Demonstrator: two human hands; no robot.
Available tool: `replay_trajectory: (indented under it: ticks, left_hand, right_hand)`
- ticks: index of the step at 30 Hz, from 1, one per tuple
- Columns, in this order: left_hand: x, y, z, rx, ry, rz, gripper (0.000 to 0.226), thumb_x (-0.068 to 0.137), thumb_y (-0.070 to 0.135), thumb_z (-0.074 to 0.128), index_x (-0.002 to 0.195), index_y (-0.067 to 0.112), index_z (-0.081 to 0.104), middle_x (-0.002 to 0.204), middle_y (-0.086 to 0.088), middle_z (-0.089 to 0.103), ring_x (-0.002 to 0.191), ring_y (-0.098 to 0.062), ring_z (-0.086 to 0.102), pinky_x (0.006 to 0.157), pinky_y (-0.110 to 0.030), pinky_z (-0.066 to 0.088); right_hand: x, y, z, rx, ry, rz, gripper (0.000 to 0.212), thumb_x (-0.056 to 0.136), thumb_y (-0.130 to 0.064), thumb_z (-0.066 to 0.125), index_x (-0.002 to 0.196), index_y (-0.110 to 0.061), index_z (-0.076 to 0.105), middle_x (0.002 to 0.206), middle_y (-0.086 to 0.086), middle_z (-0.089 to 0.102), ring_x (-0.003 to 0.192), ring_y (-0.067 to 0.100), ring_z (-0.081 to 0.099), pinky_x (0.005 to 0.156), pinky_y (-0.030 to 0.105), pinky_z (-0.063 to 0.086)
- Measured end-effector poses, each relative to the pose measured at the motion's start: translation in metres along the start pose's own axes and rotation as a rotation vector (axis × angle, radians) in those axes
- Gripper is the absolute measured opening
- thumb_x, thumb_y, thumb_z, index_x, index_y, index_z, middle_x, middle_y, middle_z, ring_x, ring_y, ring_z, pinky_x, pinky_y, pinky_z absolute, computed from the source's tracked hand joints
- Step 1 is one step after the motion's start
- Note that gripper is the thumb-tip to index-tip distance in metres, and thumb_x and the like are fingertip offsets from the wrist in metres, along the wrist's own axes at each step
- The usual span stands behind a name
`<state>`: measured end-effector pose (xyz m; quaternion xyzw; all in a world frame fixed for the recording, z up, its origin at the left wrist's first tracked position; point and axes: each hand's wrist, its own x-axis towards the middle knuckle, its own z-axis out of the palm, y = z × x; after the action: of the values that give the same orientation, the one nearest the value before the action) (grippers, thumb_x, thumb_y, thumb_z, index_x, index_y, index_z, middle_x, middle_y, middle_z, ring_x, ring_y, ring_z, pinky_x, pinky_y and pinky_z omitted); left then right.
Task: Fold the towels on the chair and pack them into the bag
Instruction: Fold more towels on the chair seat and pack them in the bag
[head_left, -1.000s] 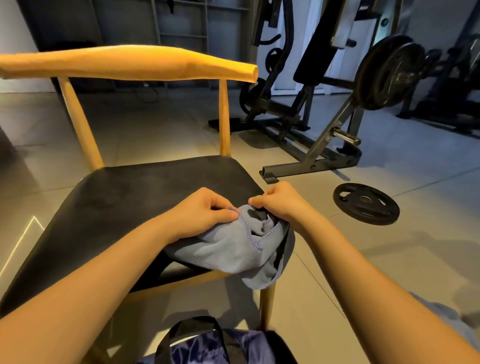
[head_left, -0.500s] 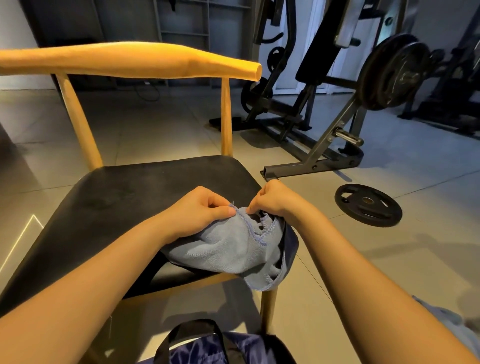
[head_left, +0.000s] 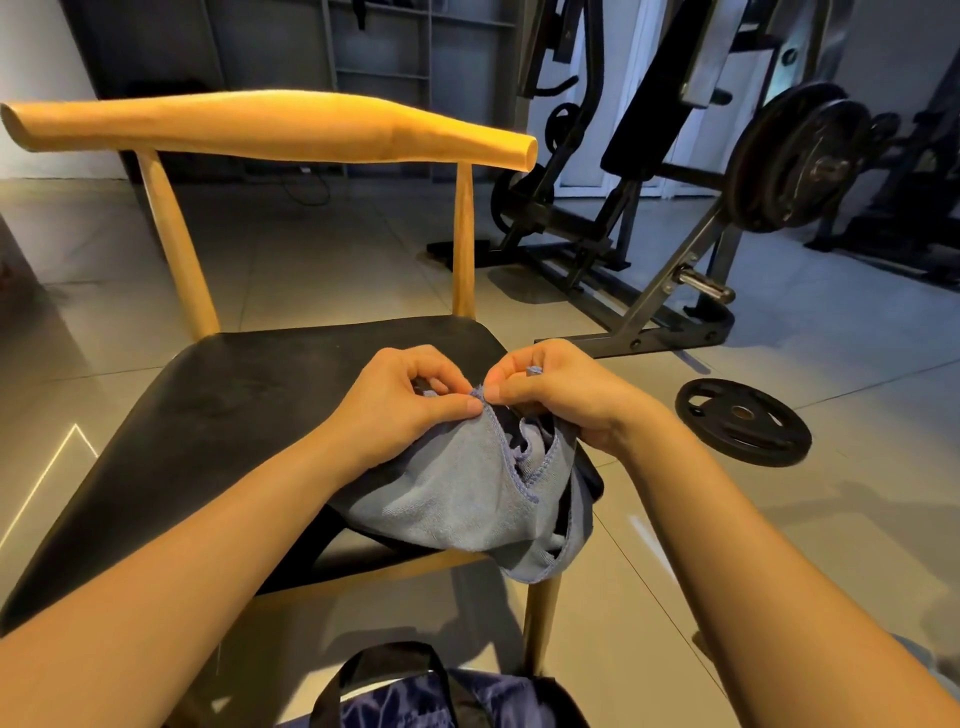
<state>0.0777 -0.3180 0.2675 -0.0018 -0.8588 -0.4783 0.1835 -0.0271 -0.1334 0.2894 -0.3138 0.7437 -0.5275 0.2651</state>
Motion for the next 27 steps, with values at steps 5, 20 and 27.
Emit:
replay_trajectory:
  ticks: [5,20,27]
  left_hand:
    - [-0.006,0.007,-0.002,-0.161,-0.056,-0.076,0.010,0.083,0.012,0.083,0.092,0.010,0.081,0.093,-0.003,0.079,0.088,-0.019,0.074,0.082,-0.028,0.058]
    - [-0.005,0.006,-0.030,-0.297,0.290,-0.098,0.012,0.085,0.014,0.081,0.095,0.011,0.075,0.087,-0.004,0.075,0.081,-0.010,0.070,0.071,-0.017,0.054]
    - [-0.002,-0.003,-0.054,-0.411,0.378,-0.135,0.012,0.088,0.012,0.077,0.099,0.014,0.078,0.095,-0.005,0.078,0.091,-0.016,0.072,0.079,-0.025,0.055]
  right_hand:
    - [-0.005,-0.004,0.001,0.042,-0.032,-0.022,0.003,0.089,-0.007,0.072,0.090,-0.007,0.075,0.087,0.016,0.070,0.078,0.022,0.064,0.071,0.028,0.053]
    - [-0.016,-0.003,-0.022,0.561,0.240,0.007,0.028,0.084,-0.011,0.050,0.108,-0.002,0.063,0.069,0.001,0.047,0.064,0.012,0.043,0.072,0.029,0.042]
    - [-0.015,0.009,-0.025,0.426,0.417,-0.043,0.039,0.085,0.005,0.036,0.105,-0.001,0.069,0.084,0.006,0.043,0.079,0.018,0.044,0.074,0.030,0.042]
